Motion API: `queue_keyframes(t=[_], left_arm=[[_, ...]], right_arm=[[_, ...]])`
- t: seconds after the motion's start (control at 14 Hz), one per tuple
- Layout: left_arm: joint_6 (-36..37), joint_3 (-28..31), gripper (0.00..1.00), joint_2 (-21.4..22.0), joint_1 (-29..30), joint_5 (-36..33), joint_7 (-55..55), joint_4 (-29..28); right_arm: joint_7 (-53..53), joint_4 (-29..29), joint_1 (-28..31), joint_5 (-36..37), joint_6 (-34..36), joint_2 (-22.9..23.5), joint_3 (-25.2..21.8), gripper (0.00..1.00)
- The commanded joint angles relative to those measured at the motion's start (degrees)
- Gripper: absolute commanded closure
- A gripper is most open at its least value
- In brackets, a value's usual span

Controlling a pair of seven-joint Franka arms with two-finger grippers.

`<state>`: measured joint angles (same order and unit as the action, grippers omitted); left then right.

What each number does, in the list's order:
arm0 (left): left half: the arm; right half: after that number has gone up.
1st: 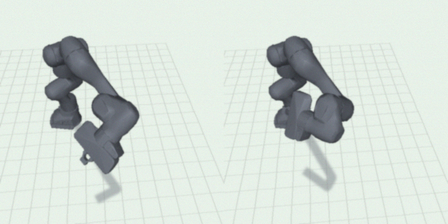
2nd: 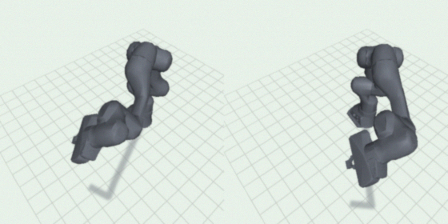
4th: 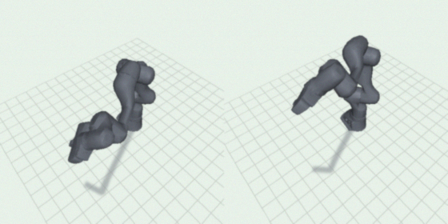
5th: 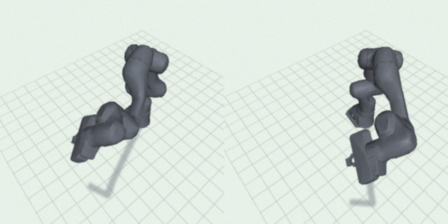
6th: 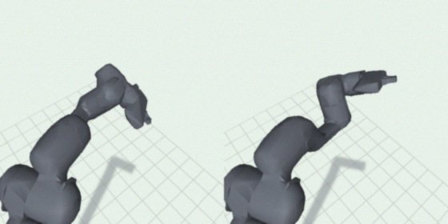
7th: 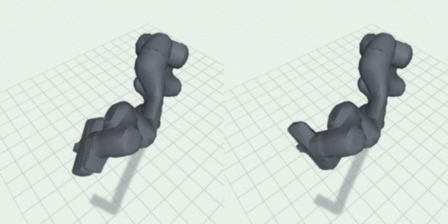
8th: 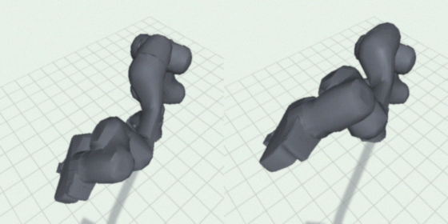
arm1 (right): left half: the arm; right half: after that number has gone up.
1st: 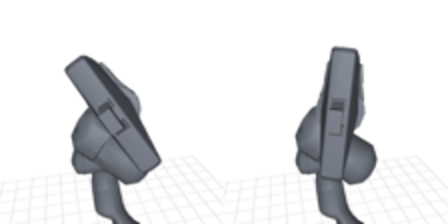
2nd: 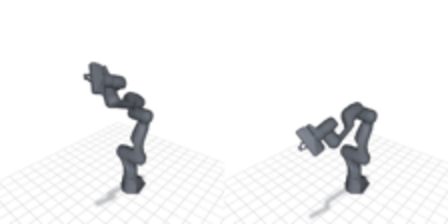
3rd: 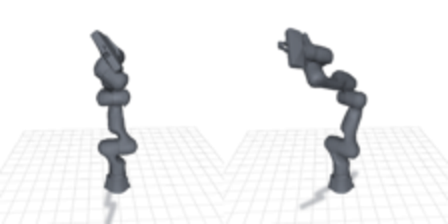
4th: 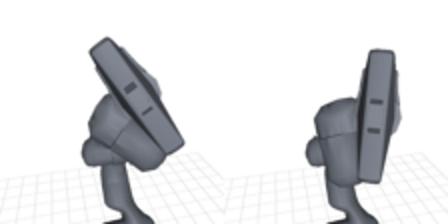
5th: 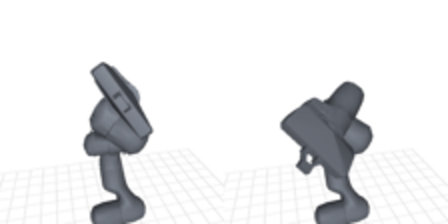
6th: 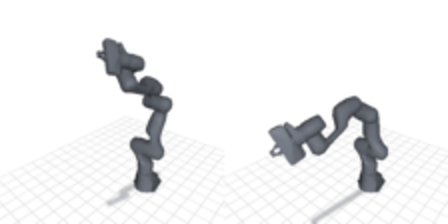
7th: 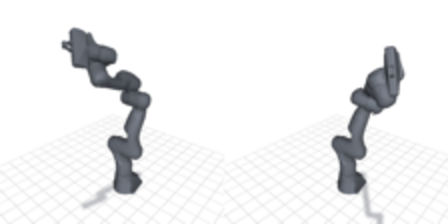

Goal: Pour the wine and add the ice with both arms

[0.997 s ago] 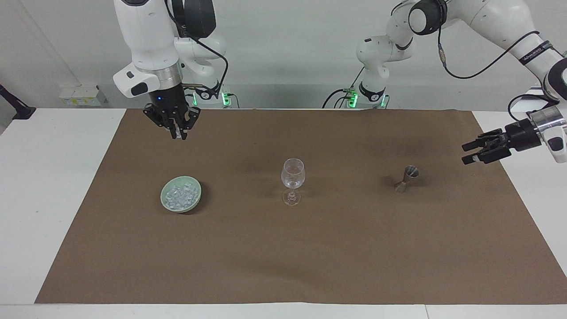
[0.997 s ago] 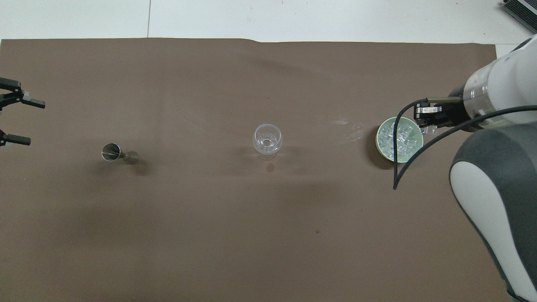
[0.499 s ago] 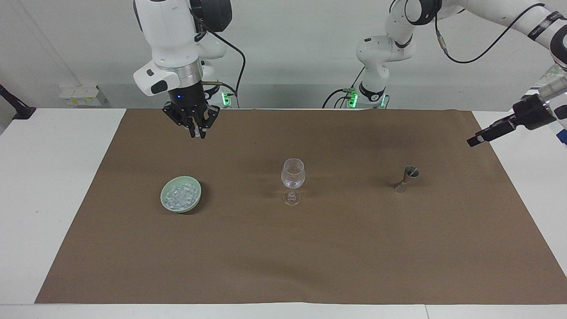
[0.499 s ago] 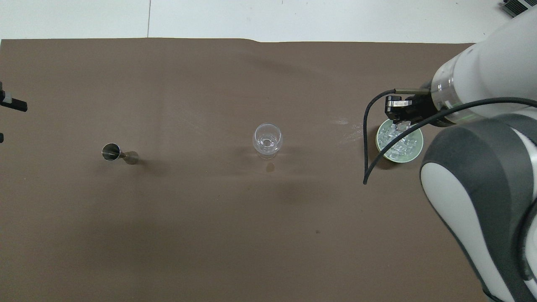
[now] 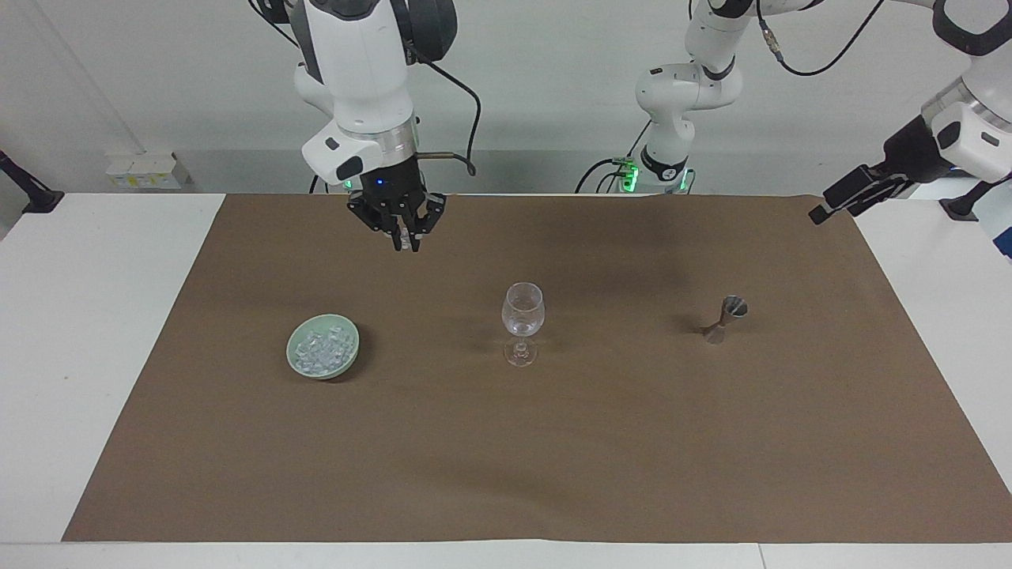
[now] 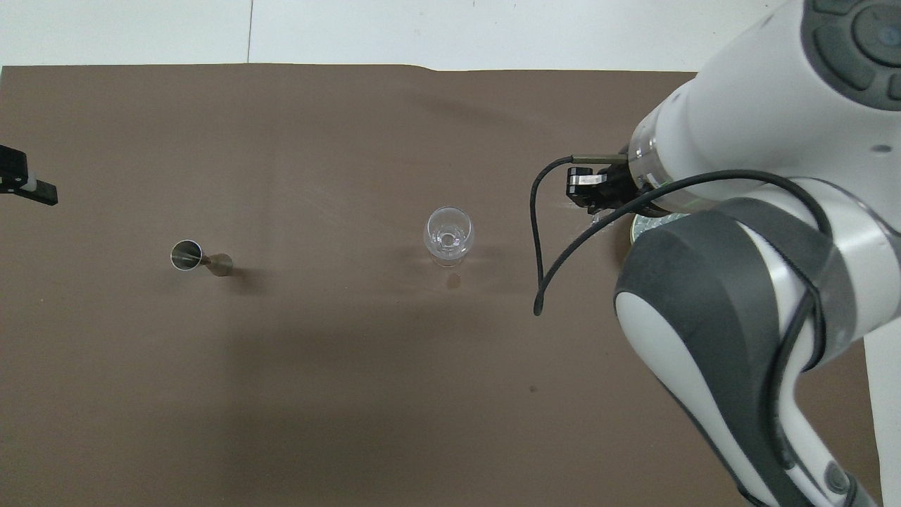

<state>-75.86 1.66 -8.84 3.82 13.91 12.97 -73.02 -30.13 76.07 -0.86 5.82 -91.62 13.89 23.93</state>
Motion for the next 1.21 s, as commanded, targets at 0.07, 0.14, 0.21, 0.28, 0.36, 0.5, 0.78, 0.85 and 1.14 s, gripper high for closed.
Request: queue_keyframes(t=[0.07,0.14,0.21,0.28,0.36,0.5,0.78,0.85,1.14], left_arm=[[-0.95,-5.33,0.0,3.73,-0.22,-9.13,-3.03,-0.8],[-1.04,-7.61,0.0,4.61,-0.22,-11.95,-3.73,-1.15],[-1.21,-9.38,0.0,5.05,-0.31,-14.5,-4.0,-1.76],[-1.48,-10.26,0.0,5.14,-0.74,-16.18,-4.0,-2.99],[-2.78,-10.36,0.0,5.49,-1.79,-16.72,-4.0,-4.22],[-8.48,-10.36,0.0,9.6,-2.24,-16.64,-4.18,-11.57],[-15.37,-9.84,0.0,15.78,-2.07,-16.02,-7.94,-21.55],[-15.28,-9.57,0.0,15.78,-1.89,-15.85,-9.26,-21.55],[-15.19,-9.48,0.0,15.69,-1.28,-15.4,-10.59,-21.19]], right_arm=[[-7.03,-6.89,0.77,6.03,0.04,7.01,8.57,1.0],[-9.14,-7.51,0.69,6.66,-0.31,8.25,9.98,1.0],[-10.64,-7.69,0.51,7.1,-1.44,9.31,10.95,1.0],[-11.44,-7.78,0.42,7.89,-2.93,10.01,12.44,1.0],[-11.71,-8.13,0.42,8.85,-3.3,10.98,13.76,1.0],[-15.03,-8.31,-0.02,11.66,-5.31,12.74,16.57,1.0],[-19.87,-8.05,-0.19,18.43,-8.13,16.86,21.77,1.0],[-20.32,-7.7,-0.28,20.27,-8.22,17.31,22.29,1.0],[-21.29,-3.84,-0.28,22.91,-10.58,18.63,22.65,1.0]])
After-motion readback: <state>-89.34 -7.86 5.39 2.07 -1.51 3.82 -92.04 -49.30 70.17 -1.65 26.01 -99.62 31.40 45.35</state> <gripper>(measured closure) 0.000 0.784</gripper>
